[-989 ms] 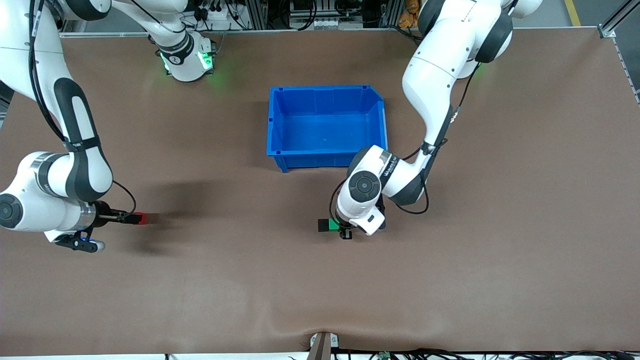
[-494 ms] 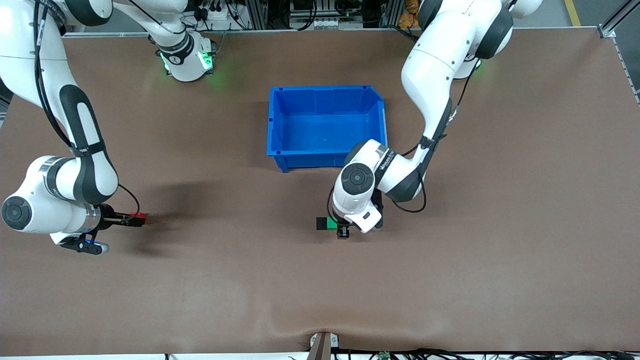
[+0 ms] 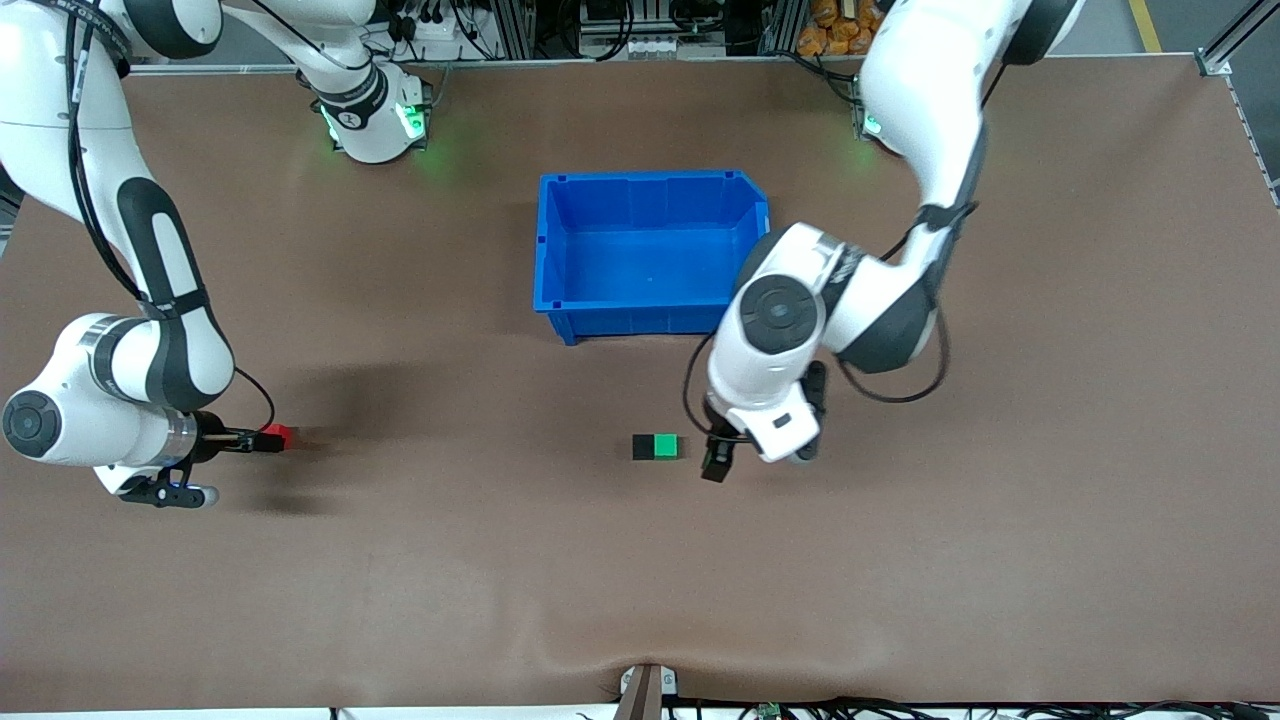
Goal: Attach green and red cubes to black cube
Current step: 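Lift the left gripper away while the right gripper lowers over red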
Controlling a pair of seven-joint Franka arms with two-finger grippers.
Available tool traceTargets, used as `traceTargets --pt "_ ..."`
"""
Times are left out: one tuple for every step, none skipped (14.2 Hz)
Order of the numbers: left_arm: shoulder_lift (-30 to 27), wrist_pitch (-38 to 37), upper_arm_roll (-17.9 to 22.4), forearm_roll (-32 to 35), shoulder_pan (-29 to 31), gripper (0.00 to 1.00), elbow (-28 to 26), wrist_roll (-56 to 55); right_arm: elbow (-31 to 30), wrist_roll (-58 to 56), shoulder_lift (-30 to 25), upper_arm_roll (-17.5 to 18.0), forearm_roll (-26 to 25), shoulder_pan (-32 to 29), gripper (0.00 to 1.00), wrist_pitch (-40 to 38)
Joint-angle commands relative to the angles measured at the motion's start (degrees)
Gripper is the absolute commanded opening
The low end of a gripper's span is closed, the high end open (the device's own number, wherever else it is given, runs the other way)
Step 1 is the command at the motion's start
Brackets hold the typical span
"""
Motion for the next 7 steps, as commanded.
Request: traceTargets --pt "-7.7 -5.2 -0.2 1.5 2.5 1.00 -3.4 8.7 -0.2 -0.8 0.4 1.0 -1.0 -1.1 0.92 0.7" --pt "-10.3 -6.7 -0.2 2.0 3.9 1.00 -4.3 11.6 -0.3 -0.7 0.5 1.0 -1.0 -1.1 0.91 0.7" --pt "-12.7 -8.5 -0.2 2.0 5.3 1.00 -5.0 15.3 -0.5 -0.7 0.6 1.0 -1.0 -1.1 0.89 0.7" --pt "-14.7 -10.9 -0.2 2.0 6.1 1.00 -5.4 19.6 -0.9 -0.4 0.7 1.0 -1.0 -1.1 0.87 0.7" --pt "-16.8 -13.1 -0.2 2.1 7.5 1.00 -5.9 24.2 -1.1 -0.2 0.7 1.0 -0.9 -1.0 0.86 0.8" --pt "-19.2 -14.9 -0.2 2.2 8.3 1.00 -7.2 29.6 -1.1 -0.2 1.0 1.0 -1.0 -1.0 0.84 0.9" --pt "-21.7 -15.3 -0.2 2.2 9.4 1.00 -9.3 34.6 -1.2 -0.2 1.2 1.0 -0.9 -1.1 0.84 1.8"
